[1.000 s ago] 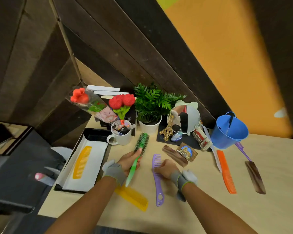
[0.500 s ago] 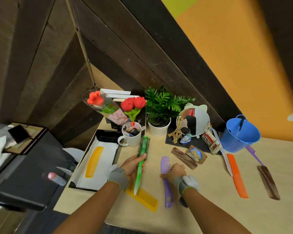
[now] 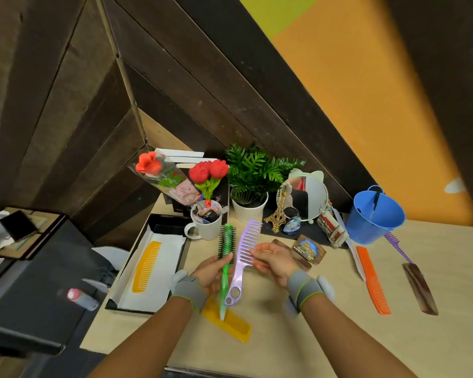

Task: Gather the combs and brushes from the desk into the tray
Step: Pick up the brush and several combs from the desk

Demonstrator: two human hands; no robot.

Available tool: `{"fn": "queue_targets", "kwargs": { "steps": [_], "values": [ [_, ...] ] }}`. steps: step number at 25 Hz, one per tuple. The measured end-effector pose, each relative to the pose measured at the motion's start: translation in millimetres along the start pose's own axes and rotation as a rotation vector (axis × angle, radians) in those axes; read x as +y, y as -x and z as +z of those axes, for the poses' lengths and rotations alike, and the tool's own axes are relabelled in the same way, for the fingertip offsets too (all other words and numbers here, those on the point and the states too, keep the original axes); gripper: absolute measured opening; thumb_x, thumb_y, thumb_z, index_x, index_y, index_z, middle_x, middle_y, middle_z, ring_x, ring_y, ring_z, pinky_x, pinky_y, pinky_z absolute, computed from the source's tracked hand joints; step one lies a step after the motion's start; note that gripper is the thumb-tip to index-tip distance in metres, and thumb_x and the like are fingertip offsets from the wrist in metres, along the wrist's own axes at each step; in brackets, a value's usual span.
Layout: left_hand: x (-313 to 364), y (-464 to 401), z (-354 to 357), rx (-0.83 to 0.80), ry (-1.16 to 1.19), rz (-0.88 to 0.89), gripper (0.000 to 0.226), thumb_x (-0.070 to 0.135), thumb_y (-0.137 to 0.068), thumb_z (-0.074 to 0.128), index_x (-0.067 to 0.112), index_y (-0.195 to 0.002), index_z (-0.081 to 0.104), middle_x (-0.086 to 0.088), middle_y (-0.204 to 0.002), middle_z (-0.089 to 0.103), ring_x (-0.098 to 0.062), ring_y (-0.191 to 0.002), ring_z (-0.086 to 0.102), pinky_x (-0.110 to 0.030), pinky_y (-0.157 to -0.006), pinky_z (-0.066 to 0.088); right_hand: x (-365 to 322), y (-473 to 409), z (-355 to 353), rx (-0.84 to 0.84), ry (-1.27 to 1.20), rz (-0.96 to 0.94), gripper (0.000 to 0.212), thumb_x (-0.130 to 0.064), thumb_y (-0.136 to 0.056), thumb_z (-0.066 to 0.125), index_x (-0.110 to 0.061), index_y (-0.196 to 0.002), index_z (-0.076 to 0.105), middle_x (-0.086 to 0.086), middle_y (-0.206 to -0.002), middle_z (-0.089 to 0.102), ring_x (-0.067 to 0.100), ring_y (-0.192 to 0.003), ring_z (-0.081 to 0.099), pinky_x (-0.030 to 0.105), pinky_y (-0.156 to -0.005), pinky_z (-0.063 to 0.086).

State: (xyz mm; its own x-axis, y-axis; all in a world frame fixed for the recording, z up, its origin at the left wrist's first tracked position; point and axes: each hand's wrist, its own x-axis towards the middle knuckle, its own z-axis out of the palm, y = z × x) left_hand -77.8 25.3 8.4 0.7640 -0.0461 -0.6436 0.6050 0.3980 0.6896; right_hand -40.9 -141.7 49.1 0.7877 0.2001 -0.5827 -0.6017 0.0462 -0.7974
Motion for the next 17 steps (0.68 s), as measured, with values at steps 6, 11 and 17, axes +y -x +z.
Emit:
{"fn": "queue_targets", "kwargs": {
  "steps": [6, 11, 17],
  "values": [
    [8.6, 8.6, 0.7, -0.097, -0.027, 0.094, 0.037, 0.036, -0.078, 0.066, 0.011, -0.105, 0.066, -0.005, -0.087, 0.068, -0.014, -0.067, 0.060, -0.025, -0.060, 0.044, -5.9, 6.9, 25.9, -0.076, 0.033, -0.053, 0.022, 0.003, -0.082, 0.062, -0.013, -0.070, 0.055, -0.006, -0.044, 0.067, 0.002, -0.040, 0.063, 0.012, -0.039, 0.050],
    [9.8, 13.4, -15.1, -0.048, 0.051, 0.105, 0.052, 0.024, -0.086, 0.060, 0.001, -0.131, 0.049, -0.019, -0.121, 0.064, -0.026, -0.096, 0.066, -0.035, -0.082, 0.057, -0.1, 7.6, 36.9, -0.056, -0.003, 0.011, 0.018, -0.021, -0.088, 0.059, -0.016, -0.071, 0.061, -0.001, -0.066, 0.065, 0.007, -0.054, 0.062, 0.015, -0.045, 0.052],
    [13.5, 24.8, -45.9, 0.072, 0.072, 0.045, 0.031, 0.030, -0.087, 0.058, 0.005, -0.105, 0.062, -0.006, -0.075, 0.072, -0.015, -0.056, 0.067, -0.024, -0.051, 0.055, 54.7, -1.6, 38.5, -0.106, 0.629, 0.055, 0.028, -0.010, -0.078, 0.069, -0.020, -0.059, 0.050, -0.004, -0.049, 0.052, 0.001, -0.033, 0.043, 0.019, -0.040, 0.039]
  ]
}}
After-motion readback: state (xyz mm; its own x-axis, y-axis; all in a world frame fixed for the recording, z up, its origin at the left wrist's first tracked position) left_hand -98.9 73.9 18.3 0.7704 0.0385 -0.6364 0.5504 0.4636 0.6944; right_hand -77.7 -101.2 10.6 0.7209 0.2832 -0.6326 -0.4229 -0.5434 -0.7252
